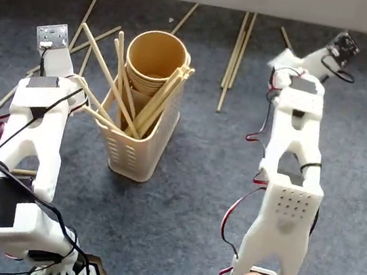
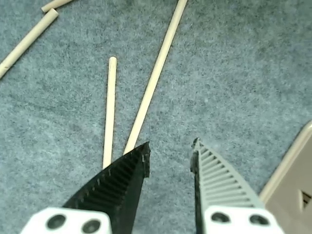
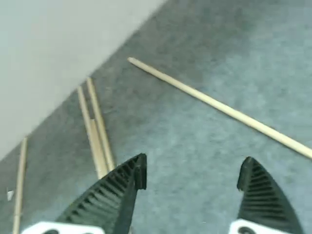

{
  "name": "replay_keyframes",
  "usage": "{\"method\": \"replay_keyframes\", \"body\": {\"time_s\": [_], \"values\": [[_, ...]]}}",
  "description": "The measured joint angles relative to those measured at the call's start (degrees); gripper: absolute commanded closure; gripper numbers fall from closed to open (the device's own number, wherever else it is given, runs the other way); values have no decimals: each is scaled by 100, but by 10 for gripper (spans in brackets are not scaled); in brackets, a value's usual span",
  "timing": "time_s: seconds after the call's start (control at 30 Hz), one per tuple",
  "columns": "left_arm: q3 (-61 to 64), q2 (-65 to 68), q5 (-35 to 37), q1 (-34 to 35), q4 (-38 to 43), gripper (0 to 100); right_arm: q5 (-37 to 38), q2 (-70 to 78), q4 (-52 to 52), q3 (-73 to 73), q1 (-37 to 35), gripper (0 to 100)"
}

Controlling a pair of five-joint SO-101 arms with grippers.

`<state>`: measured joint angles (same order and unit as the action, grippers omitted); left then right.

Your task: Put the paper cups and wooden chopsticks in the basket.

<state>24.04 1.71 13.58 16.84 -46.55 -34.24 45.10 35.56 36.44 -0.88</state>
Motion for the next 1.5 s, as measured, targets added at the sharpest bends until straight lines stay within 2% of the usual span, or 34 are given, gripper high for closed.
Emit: {"method": "replay_keyframes", "body": {"time_s": [0.1,0.4,0.5,0.6,0.73,0.83,0.9,1.13,1.23,1.5], "values": [[0,0,0,-18,0,825,9,334,132,624,-273,558],[0,0,0,-53,0,825,18,1899,149,2207,-404,558],[0,0,0,-88,0,825,-440,2470,-62,2866,-492,559],[0,0,0,-97,0,825,-1055,3077,-695,3411,-519,559],[62,0,-18,-97,0,825,-1336,3604,-1547,3763,-589,618],[62,0,-18,-97,9,825,-1354,3719,-1688,3771,-589,678],[62,0,-18,-97,9,825,-1354,3736,-1705,3754,-589,681],[62,0,-35,-97,9,825,-316,3727,-1758,3446,-607,681],[62,0,-35,-97,9,825,440,3727,-1714,3411,-651,681],[97,0,-246,-97,185,825,2760,3710,-545,3429,-677,683]]}}
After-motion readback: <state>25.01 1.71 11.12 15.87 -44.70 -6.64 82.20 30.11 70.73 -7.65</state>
